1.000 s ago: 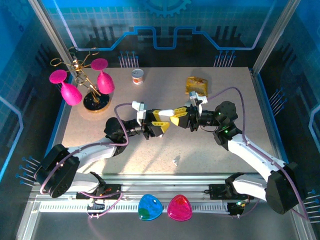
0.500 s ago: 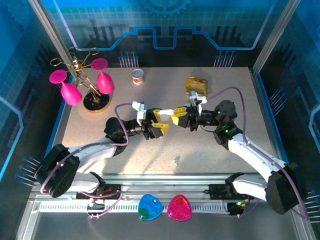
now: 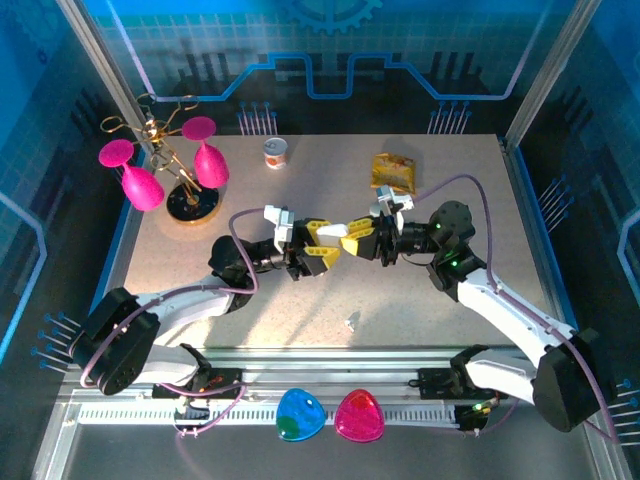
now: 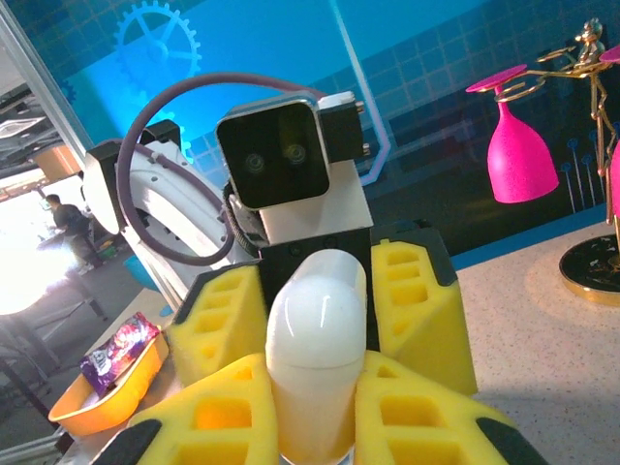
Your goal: Insert the wireless bluetooth earbuds into the charging case
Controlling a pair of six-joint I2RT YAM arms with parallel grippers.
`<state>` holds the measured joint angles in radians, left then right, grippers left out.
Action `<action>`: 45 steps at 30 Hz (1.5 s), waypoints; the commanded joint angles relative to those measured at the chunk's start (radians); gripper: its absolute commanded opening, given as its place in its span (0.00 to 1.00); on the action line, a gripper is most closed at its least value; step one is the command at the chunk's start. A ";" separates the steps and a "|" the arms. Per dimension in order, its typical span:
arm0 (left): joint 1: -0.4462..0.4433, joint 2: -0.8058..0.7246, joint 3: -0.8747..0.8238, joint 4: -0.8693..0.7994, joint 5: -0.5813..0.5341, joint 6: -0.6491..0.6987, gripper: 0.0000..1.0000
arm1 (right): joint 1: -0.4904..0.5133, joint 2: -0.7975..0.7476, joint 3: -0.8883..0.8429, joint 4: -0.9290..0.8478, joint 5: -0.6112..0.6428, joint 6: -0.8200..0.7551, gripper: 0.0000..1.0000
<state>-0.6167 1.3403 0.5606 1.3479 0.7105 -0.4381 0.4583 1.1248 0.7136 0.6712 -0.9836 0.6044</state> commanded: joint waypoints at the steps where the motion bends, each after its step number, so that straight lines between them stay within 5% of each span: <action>1: -0.007 -0.009 0.022 0.053 0.044 0.012 0.40 | 0.004 -0.004 0.006 -0.031 0.021 -0.032 0.12; 5: -0.007 -0.006 0.021 0.053 0.048 0.008 0.28 | 0.007 -0.005 0.007 -0.048 0.026 -0.041 0.13; 10: -0.006 0.000 0.012 0.047 0.049 0.038 0.22 | 0.008 -0.036 0.014 -0.103 0.086 -0.073 0.43; 15: -0.006 -0.024 0.024 -0.093 0.070 0.134 0.21 | 0.022 -0.094 0.062 -0.336 0.189 -0.222 0.62; 18: -0.005 -0.047 0.026 -0.146 0.075 0.176 0.20 | 0.040 -0.103 0.100 -0.498 0.266 -0.309 0.64; 29: -0.006 -0.096 0.030 -0.248 0.155 0.235 0.16 | 0.049 -0.094 0.160 -0.619 0.535 -0.307 0.63; 40: -0.007 -0.168 0.013 -0.422 0.136 0.377 0.18 | 0.049 -0.092 0.190 -0.641 0.556 -0.292 0.64; 45: -0.006 -0.198 -0.008 -0.512 0.059 0.475 0.18 | 0.049 -0.145 0.172 -0.590 0.493 -0.285 0.83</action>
<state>-0.6182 1.1778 0.5621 0.8791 0.8001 -0.0628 0.5133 1.0210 0.8818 0.0677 -0.4721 0.3183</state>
